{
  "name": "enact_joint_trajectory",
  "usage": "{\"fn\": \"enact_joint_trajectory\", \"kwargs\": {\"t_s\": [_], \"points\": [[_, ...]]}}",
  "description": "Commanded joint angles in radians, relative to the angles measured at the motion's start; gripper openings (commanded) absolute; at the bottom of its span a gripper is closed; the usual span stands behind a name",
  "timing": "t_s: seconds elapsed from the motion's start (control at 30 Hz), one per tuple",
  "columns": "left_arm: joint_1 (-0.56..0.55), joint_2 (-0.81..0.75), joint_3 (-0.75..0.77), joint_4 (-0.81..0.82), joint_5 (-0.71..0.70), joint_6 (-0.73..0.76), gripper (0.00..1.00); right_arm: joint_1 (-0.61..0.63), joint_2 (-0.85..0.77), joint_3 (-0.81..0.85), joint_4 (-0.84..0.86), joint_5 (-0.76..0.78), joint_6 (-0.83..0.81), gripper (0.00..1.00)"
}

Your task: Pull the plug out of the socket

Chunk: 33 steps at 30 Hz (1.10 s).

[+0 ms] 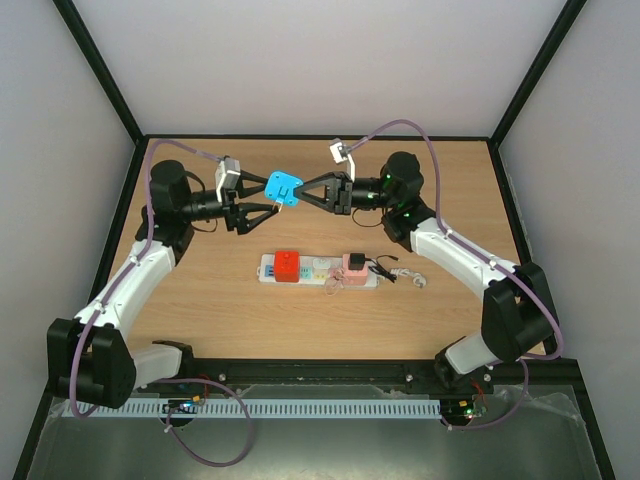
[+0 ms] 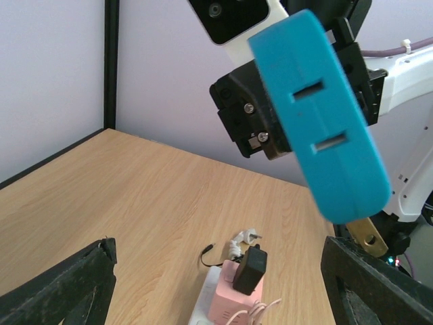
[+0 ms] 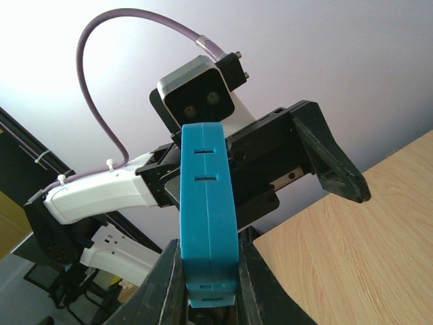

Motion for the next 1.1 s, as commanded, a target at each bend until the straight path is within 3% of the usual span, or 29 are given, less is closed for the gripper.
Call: {"fn": "enact_joint_trajectory", "kwargs": {"t_s": [0.0,0.5,0.8,0.93,1.07], "points": [[-0.008,0.005,0.035,0.024,0.037,-0.02,0.83,0.011,0.006,-0.014,-0.023,0.005,-0.067,0.02],[-0.014,0.024,0.031,0.086,-0.054,-0.129,0.62,0.052,0.001,0.017,-0.296,0.006,-0.358,0.02],[-0.015,0.027,0.029,0.042,-0.121,-0.081,0.53,0.061,-0.008,0.032,-0.326,-0.017,-0.378,0.02],[-0.013,0.048,0.091,-0.093,-0.192,0.001,0.51,0.064,-0.012,0.038,-0.368,-0.026,-0.415,0.02],[-0.001,0.097,0.238,-0.434,-0.041,0.232,0.5,0.063,-0.015,0.045,-0.435,-0.01,-0.48,0.02]]}}
